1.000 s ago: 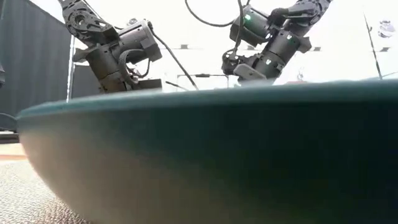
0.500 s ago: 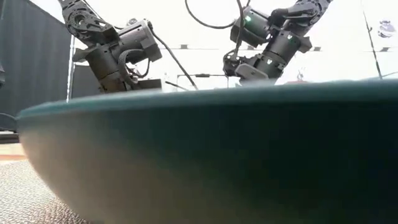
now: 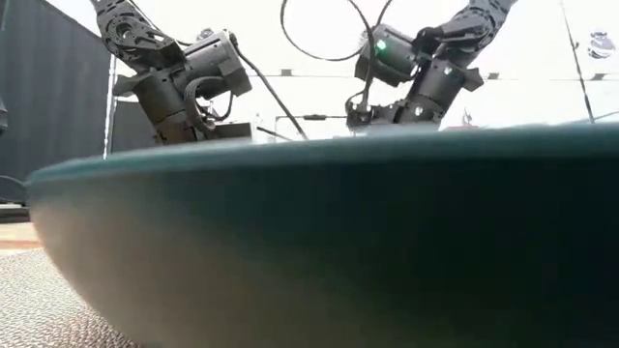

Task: Set table place
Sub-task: Fold the blue table napkin

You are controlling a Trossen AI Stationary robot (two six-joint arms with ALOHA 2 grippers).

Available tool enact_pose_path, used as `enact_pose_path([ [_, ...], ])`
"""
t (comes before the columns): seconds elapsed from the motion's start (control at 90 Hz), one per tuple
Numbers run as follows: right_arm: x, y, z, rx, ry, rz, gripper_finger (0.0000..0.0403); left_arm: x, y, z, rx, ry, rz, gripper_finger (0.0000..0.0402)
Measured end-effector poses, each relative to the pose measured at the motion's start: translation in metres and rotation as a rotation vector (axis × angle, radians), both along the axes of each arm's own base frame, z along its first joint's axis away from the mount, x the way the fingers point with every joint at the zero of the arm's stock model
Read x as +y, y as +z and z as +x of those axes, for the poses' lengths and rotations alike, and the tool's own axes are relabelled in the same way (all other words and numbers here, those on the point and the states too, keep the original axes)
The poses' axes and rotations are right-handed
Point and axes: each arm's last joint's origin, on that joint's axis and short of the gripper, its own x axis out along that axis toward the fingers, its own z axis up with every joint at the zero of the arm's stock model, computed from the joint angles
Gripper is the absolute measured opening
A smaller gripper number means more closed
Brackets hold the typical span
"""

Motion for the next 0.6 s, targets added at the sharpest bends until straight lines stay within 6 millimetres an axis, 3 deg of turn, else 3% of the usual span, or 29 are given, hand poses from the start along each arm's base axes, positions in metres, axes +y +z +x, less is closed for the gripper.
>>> enact_pose_path([
  [0.067,0.000,-0.002,0.000,0.007,0.000,-0.018,0.0009,0.000,0.000,0.000,0.000,0.000,0.000,0.0171],
  [0.344,-0.002,0.008,-0.001,-0.024,0.001,-0.032,0.0001,0.000,0.000,0.000,0.001,0.000,0.000,0.0171],
  [0.6,-0.023,0.025,-0.014,-0.007,-0.107,-0.107,0.0001,-0.001,0.000,-0.001,0.008,-0.003,-0.002,0.0171],
])
